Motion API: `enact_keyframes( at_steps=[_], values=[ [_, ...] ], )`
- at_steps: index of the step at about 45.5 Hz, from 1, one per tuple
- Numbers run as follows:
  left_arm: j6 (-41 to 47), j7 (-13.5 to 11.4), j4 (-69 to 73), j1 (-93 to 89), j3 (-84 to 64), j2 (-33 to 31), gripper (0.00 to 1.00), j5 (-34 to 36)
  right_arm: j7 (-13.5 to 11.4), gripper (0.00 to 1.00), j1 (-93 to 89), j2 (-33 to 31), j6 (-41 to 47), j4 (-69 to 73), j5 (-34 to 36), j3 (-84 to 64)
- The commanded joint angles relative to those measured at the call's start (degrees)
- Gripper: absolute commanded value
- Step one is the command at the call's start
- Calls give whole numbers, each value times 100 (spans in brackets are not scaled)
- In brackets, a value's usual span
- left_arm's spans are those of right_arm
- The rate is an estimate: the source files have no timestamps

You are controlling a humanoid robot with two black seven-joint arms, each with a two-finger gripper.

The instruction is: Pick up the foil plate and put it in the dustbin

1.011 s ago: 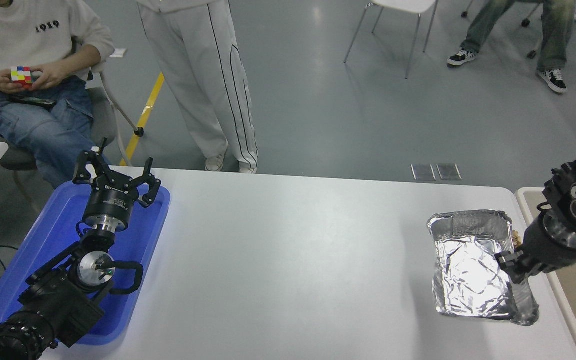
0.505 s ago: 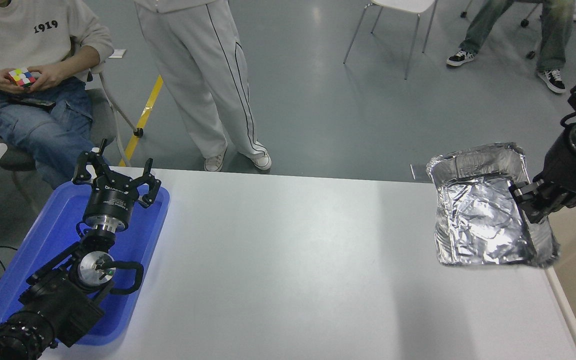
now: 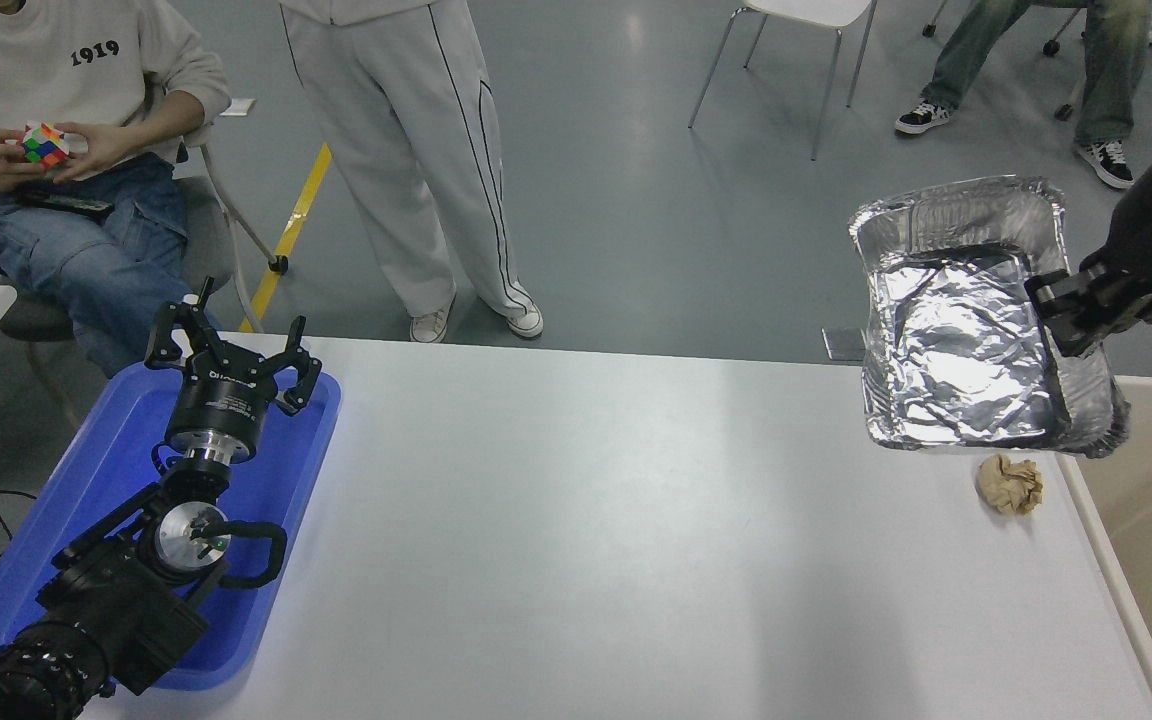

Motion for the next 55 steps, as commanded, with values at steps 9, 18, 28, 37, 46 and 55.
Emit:
enact_keyframes(
  at_steps=[9,18,28,37,46,55],
  values=[
    [0,-9,0,0,0,0,100,0,0,0,-24,-516,5,-59,7,-573],
    [0,-9,9,9,0,0,100,-9,-9,0,-129,-1167,5,-331,-46,-1171],
    [0,-9,9,9,0,0,100,0,-35,0,-533,-1939,5,-884,-116,-1681],
    [0,-9,9,9,0,0,100,0,-44,0,-744,-2388,5,-1456,-160,-2173],
    [9,-9,9,9,0,0,100,0,-44,0,-1087,-2889,5,-1895,-283,-2235],
    [9,-9,9,9,0,0,100,0,-44,0,-1614,-2899,5,-1983,-274,-2112]
  ],
)
